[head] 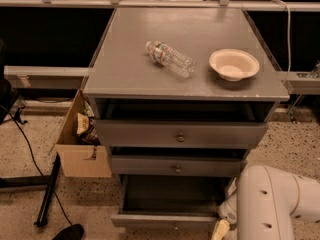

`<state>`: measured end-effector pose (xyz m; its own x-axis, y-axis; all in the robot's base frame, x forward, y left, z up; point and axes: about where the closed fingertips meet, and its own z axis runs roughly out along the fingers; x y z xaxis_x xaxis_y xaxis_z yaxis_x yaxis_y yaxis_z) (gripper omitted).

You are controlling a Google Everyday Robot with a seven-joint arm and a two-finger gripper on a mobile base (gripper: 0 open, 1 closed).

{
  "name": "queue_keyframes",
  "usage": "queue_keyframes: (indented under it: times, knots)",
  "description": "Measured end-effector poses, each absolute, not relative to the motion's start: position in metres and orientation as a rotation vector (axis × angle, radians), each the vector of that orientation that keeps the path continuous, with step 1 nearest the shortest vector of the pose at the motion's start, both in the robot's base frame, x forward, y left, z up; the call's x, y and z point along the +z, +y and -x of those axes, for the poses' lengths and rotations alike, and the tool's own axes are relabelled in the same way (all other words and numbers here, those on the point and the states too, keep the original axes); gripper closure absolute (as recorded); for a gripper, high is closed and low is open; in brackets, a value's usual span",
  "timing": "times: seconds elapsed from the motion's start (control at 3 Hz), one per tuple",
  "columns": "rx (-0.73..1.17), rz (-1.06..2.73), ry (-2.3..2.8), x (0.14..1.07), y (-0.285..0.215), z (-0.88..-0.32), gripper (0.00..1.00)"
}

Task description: Open bottom drawer

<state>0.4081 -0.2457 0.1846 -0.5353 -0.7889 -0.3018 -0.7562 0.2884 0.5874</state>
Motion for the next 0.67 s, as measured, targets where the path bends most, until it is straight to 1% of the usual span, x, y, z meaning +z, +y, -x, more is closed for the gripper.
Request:
queue_keyframes:
  times: [0.33, 0.67]
  knots:
    - [-1.130, -1.424, -2.458, 0.1880, -0.2503, -0.3991, 0.00]
    - [-1.130, -1.424, -2.458, 0.1880, -0.2500, -0.3992, 0.00]
